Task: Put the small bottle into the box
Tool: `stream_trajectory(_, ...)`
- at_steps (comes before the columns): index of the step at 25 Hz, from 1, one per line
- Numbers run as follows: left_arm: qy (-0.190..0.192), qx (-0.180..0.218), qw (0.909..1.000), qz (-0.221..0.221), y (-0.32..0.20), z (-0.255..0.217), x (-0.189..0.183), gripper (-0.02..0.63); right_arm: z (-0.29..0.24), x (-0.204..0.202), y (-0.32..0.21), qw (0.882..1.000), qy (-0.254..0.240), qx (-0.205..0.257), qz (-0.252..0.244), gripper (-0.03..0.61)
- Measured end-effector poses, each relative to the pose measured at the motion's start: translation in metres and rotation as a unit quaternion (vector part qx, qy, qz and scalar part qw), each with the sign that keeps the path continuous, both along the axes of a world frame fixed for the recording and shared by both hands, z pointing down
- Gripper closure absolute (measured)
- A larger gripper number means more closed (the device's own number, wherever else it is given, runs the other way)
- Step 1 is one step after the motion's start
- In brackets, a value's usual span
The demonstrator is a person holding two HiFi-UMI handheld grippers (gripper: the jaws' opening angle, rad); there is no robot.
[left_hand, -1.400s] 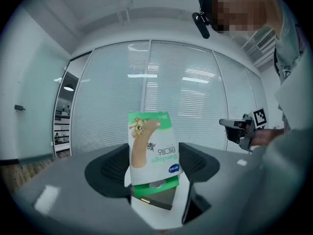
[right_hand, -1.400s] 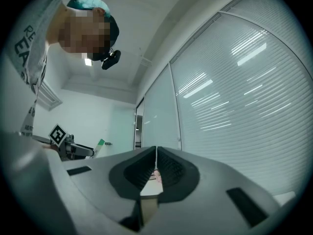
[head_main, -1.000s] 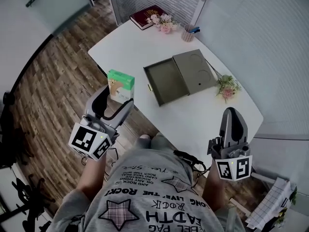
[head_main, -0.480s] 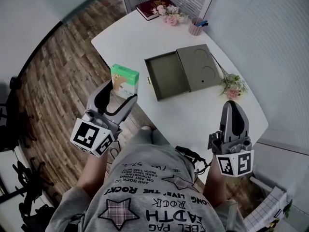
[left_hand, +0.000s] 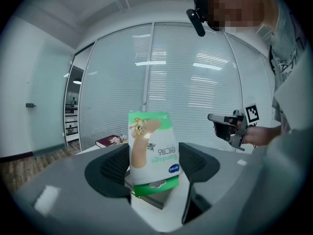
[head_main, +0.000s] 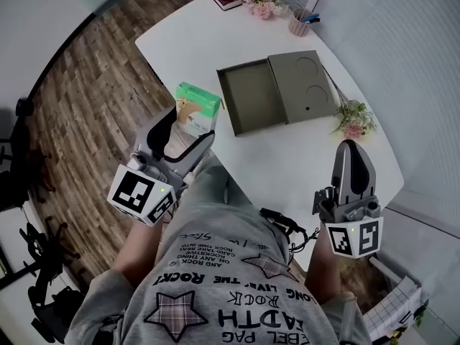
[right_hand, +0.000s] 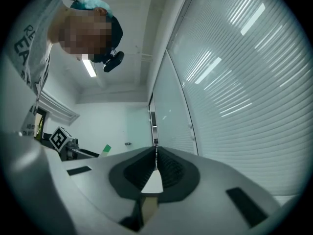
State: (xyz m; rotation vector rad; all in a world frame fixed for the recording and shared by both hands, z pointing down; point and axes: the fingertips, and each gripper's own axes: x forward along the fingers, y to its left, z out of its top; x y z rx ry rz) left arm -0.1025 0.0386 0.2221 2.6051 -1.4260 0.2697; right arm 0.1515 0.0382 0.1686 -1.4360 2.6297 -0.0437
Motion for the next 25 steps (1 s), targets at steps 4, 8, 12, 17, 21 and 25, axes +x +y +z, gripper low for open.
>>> stream_trajectory(4, 0.001, -0.004, 0.9999, 0.014, -0.005, 0.000, 0.003, 0.288, -0.005, -0.010, -0.002, 1.000, 0.003, 0.000, -0.003, 0.563)
stream_trajectory(8, 0.001, -0.011, 0.9993, 0.035, -0.014, 0.004, 0.008, 0.288, -0.008, -0.024, -0.005, 1.000, 0.009, -0.002, -0.007, 0.563)
stream_trajectory(12, 0.001, -0.017, 0.9980, 0.060, -0.028, 0.008, 0.015, 0.288, -0.011, -0.037, -0.009, 1.000, 0.014, -0.005, -0.003, 0.563)
stream_trajectory(17, 0.010, -0.029, 0.9953, 0.092, -0.058, 0.019, 0.026, 0.288, -0.005, -0.030, -0.036, 0.999, 0.022, -0.013, 0.022, 0.563)
stream_trajectory(21, 0.014, -0.039, 0.9931, 0.109, -0.074, 0.028, 0.027, 0.288, -0.001, -0.030, -0.050, 0.999, 0.028, -0.020, 0.042, 0.563)
stream_trajectory(25, 0.015, -0.050, 0.9913, 0.121, -0.091, 0.040, 0.029, 0.288, 0.006, -0.036, -0.065, 0.998, 0.030, -0.029, 0.049, 0.563)
